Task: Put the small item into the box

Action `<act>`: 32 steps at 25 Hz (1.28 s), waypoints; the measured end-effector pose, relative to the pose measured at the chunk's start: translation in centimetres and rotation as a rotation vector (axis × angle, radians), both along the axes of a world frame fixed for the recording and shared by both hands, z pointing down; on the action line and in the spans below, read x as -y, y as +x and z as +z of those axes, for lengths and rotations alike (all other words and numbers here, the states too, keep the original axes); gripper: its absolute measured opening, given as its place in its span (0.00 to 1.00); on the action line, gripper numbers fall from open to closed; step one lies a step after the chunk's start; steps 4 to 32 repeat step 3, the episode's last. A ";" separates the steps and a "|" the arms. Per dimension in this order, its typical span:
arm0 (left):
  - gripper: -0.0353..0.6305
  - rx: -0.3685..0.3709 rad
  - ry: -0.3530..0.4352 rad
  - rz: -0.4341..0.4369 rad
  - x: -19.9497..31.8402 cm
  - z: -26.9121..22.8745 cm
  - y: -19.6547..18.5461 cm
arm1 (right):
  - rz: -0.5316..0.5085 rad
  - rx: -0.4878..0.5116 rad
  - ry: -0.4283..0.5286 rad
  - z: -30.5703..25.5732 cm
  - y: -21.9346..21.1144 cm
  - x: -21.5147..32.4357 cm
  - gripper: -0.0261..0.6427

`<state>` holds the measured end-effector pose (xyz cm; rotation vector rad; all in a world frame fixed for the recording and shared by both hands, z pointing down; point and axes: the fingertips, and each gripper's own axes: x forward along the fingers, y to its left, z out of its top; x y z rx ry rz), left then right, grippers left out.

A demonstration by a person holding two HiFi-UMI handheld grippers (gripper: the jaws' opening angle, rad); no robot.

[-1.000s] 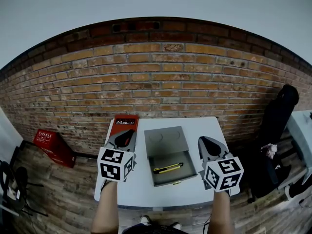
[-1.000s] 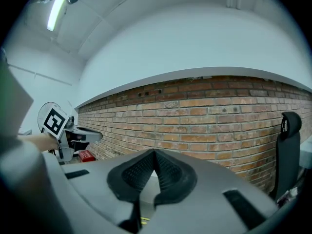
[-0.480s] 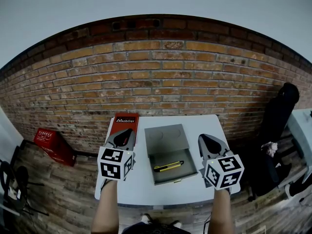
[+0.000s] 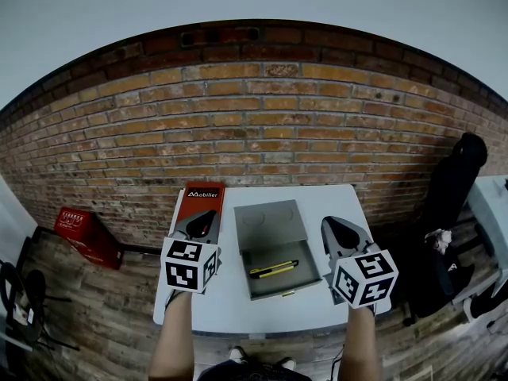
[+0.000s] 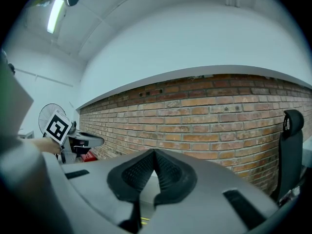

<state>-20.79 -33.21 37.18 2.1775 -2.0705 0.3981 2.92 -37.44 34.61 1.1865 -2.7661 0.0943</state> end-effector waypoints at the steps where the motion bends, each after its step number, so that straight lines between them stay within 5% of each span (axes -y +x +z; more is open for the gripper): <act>1: 0.09 -0.002 -0.001 0.000 0.0 0.1 0.0 | 0.000 -0.001 0.000 0.0 0.0 0.0 0.07; 32: 0.09 -0.006 -0.002 0.000 0.1 0.2 -0.1 | -0.001 -0.003 -0.001 0.1 -0.1 0.1 0.07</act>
